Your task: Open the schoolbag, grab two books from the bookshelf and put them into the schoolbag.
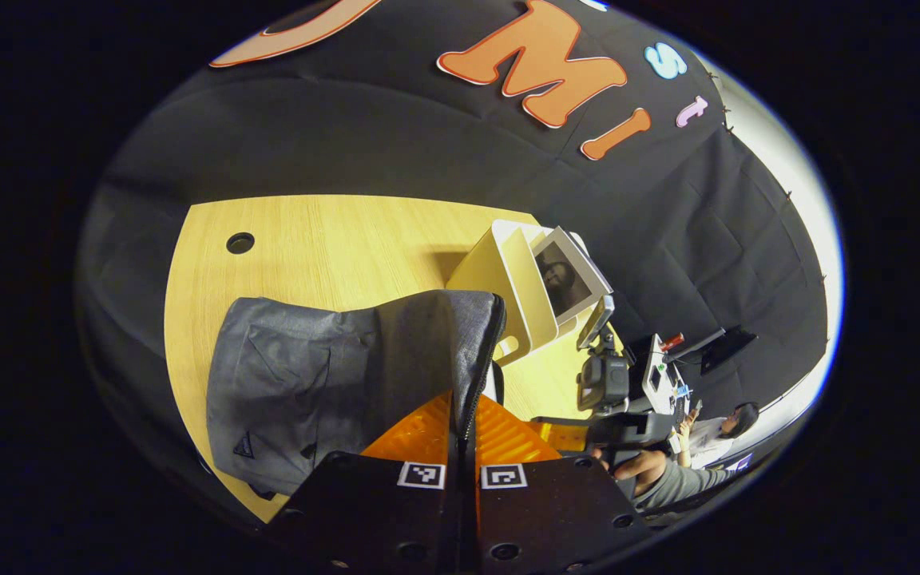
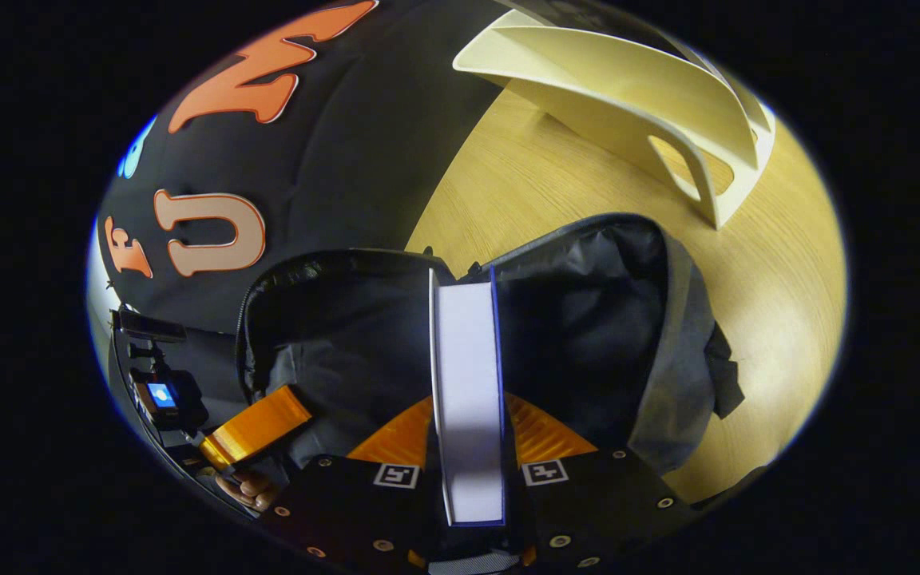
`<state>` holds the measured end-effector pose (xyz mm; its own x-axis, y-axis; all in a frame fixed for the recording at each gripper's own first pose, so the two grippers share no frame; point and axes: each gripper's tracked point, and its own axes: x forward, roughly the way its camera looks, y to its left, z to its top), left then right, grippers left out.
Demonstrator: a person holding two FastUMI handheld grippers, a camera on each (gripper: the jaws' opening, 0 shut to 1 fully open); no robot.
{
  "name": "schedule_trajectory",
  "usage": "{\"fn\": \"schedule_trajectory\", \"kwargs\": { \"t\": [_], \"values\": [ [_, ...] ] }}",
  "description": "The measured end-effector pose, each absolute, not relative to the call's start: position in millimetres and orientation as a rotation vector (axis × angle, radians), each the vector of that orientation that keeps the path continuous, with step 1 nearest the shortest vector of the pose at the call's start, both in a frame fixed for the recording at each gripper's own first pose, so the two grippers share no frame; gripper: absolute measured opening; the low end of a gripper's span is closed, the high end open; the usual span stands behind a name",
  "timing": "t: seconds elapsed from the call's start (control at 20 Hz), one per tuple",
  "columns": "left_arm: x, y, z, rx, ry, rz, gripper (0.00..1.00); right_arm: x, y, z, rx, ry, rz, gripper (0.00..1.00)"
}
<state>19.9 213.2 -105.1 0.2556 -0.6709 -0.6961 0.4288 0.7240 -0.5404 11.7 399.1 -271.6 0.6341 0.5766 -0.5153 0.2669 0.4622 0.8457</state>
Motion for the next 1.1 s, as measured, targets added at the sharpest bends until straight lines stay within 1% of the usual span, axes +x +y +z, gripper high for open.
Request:
{"fn": "schedule_trajectory", "kwargs": {
  "t": [0.2,0.25,0.35,0.4,0.45,0.5,0.55,0.6,0.65,0.7,0.85,1.1],
  "values": [
    [23.4,210.1,-105.5,-0.263,1.066,-0.738,0.02,22.3,406.2,-282.8,1.132,0.896,0.218,0.33],
    [22.4,212.4,-107.0,-0.26,1.066,-0.73,0.02,20.4,406.7,-287.1,1.114,0.922,0.209,0.34],
    [23.1,214.7,-109.0,-0.251,1.063,-0.714,0.02,9.2,404.7,-297.7,1.063,1.0,0.185,0.43],
    [24.7,214.3,-108.7,-0.252,1.063,-0.705,0.02,0.2,401.6,-290.6,1.047,1.02,0.196,0.54],
    [24.6,215.1,-110.1,-0.249,1.058,-0.693,0.02,-4.1,401.2,-289.7,1.018,1.04,0.21,0.61],
    [24.8,215.9,-110.4,-0.247,1.055,-0.68,0.02,-8.4,397.1,-287.8,0.977,1.054,0.225,0.9],
    [22.8,217.6,-111.6,-0.242,1.053,-0.672,0.02,-16.2,391.8,-285.8,0.936,1.078,0.244,0.65],
    [21.3,217.8,-112.3,-0.236,1.052,-0.661,0.02,-22.5,387.7,-282.8,0.905,1.104,0.267,0.9],
    [20.5,216.4,-113.4,-0.23,1.046,-0.656,0.02,-26.6,382.8,-278.6,0.879,1.114,0.273,0.93],
    [19.6,216.1,-114.6,-0.22,1.044,-0.641,0.02,-27.7,377.5,-272.9,0.863,1.112,0.284,0.96],
    [15.6,215.6,-117.8,-0.217,1.042,-0.606,0.02,-31.6,348.1,-269.5,0.757,1.103,0.291,0.97],
    [12.6,210.2,-123.0,-0.199,1.049,-0.545,0.02,-32.7,293.4,-247.2,0.609,1.08,0.298,0.99]
  ]
}}
